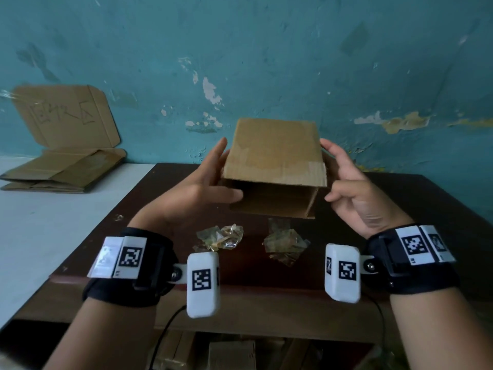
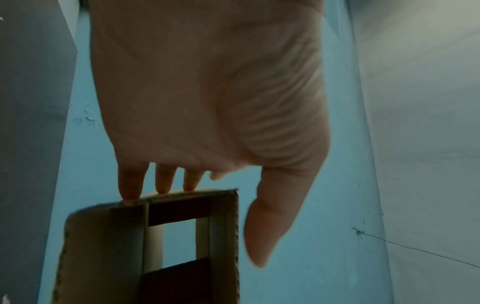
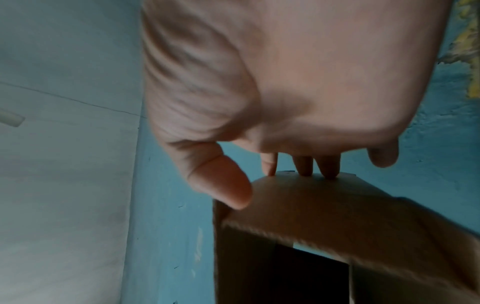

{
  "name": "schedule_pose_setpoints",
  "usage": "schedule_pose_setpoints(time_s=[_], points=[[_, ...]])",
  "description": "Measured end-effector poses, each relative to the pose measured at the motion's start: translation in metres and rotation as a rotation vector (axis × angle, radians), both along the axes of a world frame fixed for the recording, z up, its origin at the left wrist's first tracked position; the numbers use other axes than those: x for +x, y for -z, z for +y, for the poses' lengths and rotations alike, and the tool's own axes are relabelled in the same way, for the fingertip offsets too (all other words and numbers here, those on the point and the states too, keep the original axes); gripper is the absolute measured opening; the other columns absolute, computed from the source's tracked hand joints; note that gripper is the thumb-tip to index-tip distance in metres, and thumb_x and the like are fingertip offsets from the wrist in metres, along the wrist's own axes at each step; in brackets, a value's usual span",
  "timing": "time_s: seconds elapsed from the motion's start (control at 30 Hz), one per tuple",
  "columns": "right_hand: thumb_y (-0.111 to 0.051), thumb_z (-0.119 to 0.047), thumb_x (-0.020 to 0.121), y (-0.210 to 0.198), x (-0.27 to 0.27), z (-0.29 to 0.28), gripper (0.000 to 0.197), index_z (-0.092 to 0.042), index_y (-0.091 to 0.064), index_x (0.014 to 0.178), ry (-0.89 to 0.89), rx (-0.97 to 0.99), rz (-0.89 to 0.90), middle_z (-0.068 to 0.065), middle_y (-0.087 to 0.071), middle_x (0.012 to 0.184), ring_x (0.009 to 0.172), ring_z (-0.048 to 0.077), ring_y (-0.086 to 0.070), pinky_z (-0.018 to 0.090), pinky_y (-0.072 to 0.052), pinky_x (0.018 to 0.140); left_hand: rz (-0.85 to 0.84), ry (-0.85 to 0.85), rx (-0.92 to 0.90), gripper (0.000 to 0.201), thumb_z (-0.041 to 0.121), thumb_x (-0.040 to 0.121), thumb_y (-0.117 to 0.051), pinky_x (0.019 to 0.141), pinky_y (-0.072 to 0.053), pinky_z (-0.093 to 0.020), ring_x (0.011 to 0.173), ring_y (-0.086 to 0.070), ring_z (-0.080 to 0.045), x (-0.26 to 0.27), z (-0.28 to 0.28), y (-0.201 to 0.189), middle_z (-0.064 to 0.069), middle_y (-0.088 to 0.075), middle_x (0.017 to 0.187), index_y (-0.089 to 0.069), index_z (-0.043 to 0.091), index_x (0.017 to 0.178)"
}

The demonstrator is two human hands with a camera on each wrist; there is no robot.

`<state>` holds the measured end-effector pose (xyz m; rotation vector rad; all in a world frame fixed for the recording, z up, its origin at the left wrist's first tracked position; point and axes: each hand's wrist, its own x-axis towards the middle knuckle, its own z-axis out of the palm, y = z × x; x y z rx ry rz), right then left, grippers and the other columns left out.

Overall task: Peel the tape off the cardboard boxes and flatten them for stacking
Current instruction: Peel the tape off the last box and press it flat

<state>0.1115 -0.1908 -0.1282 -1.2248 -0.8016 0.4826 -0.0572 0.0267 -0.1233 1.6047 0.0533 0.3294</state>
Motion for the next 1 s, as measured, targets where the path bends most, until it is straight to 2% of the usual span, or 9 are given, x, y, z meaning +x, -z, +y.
schedule_pose_setpoints(time_s=[0.1, 0.2, 0.27, 0.37, 0.57, 0.63, 0.7, 0.77, 1.0], points=[[-0.042, 0.009, 0.055, 0.0, 0.0, 0.001, 0.089, -0.022, -0.045, 0.139, -0.026, 0.034, 0.011, 0.003, -0.049, 0.15, 0.14, 0.022, -0.046, 0.032, -0.042, 0.108, -0.028, -0.043, -0.1, 0.098, 0.024, 0.077, -0.073, 0.116, -0.04, -0.05, 0.137, -0.054, -0.022, 0.001, 0.002, 0.001, 0.006, -0.048, 0.154, -0.024, 0.034, 0.161], [-0.041, 0.008, 0.055, 0.0, 0.001, 0.004, 0.085, -0.022, -0.047, 0.135, 0.033, 0.032, 0.036, 0.004, -0.053, 0.147, 0.139, 0.023, -0.049, 0.033, -0.044, 0.106, -0.076, -0.171, -0.098, 0.078, 0.041, 0.086, -0.07, 0.116, -0.04, -0.046, 0.136, -0.055, -0.018, 0.007, 0.006, 0.001, 0.009, -0.053, 0.152, -0.038, 0.032, 0.157], [-0.042, 0.008, 0.058, 0.002, 0.001, 0.007, 0.08, -0.022, -0.048, 0.132, 0.114, 0.038, 0.046, 0.01, -0.055, 0.144, 0.136, 0.029, -0.052, 0.04, -0.044, 0.109, -0.115, -0.269, 0.039, 0.054, 0.026, 0.103, -0.057, 0.104, -0.048, -0.03, 0.13, -0.057, -0.009, 0.012, 0.008, 0.002, 0.015, -0.056, 0.144, -0.041, 0.032, 0.155], [-0.044, 0.009, 0.071, 0.004, 0.001, 0.012, 0.073, -0.015, -0.045, 0.141, 0.212, 0.081, 0.042, 0.017, -0.056, 0.139, 0.13, 0.033, -0.058, 0.048, -0.048, 0.108, -0.11, -0.365, 0.369, 0.067, -0.002, 0.102, -0.05, 0.081, -0.05, -0.013, 0.113, -0.057, 0.003, 0.015, 0.013, 0.004, 0.017, -0.053, 0.138, -0.037, 0.035, 0.156], [-0.047, -0.009, 0.09, 0.001, -0.004, 0.017, 0.063, -0.009, -0.04, 0.152, 0.28, 0.129, 0.058, 0.019, -0.061, 0.137, 0.129, 0.028, -0.06, 0.054, -0.048, 0.108, -0.212, -0.447, 0.481, 0.076, -0.012, 0.09, -0.04, 0.081, -0.057, -0.031, 0.105, -0.064, -0.017, 0.02, 0.017, 0.009, 0.011, -0.058, 0.139, -0.052, 0.038, 0.144], [-0.049, -0.015, 0.09, 0.0, -0.005, 0.018, 0.057, -0.008, -0.049, 0.147, 0.329, 0.151, 0.083, 0.019, -0.06, 0.138, 0.129, 0.028, -0.06, 0.054, -0.049, 0.107, -0.27, -0.445, 0.386, 0.053, 0.002, 0.095, -0.041, 0.094, -0.057, -0.051, 0.116, -0.065, -0.024, 0.021, 0.014, 0.008, 0.007, -0.063, 0.134, -0.061, 0.037, 0.13], [-0.047, -0.012, 0.098, -0.001, -0.008, 0.019, 0.047, -0.005, -0.053, 0.143, 0.361, 0.144, 0.059, 0.015, -0.063, 0.137, 0.127, 0.025, -0.061, 0.053, -0.048, 0.108, -0.259, -0.472, 0.292, 0.027, 0.02, 0.107, -0.039, 0.094, -0.058, -0.044, 0.113, -0.067, -0.018, 0.02, 0.006, 0.003, 0.003, -0.066, 0.122, -0.061, 0.027, 0.121], [-0.045, -0.009, 0.103, -0.001, -0.012, 0.022, 0.039, -0.005, -0.058, 0.139, 0.372, 0.1, -0.009, 0.008, -0.069, 0.13, 0.122, 0.018, -0.064, 0.049, -0.05, 0.107, -0.227, -0.493, 0.205, 0.034, 0.033, 0.113, -0.029, 0.085, -0.06, -0.029, 0.1, -0.07, -0.005, 0.019, 0.0, 0.0, 0.007, -0.066, 0.113, -0.059, 0.019, 0.122], [-0.062, -0.024, 0.082, -0.001, -0.02, 0.029, 0.05, -0.01, -0.062, 0.13, 0.387, 0.059, -0.054, 0.009, -0.072, 0.122, 0.113, 0.02, -0.069, 0.044, -0.055, 0.101, -0.098, -0.453, 0.185, 0.036, 0.064, 0.1, -0.034, 0.108, -0.049, -0.048, 0.12, -0.064, -0.014, 0.022, 0.002, 0.006, 0.01, -0.069, 0.123, -0.065, 0.048, 0.11]])
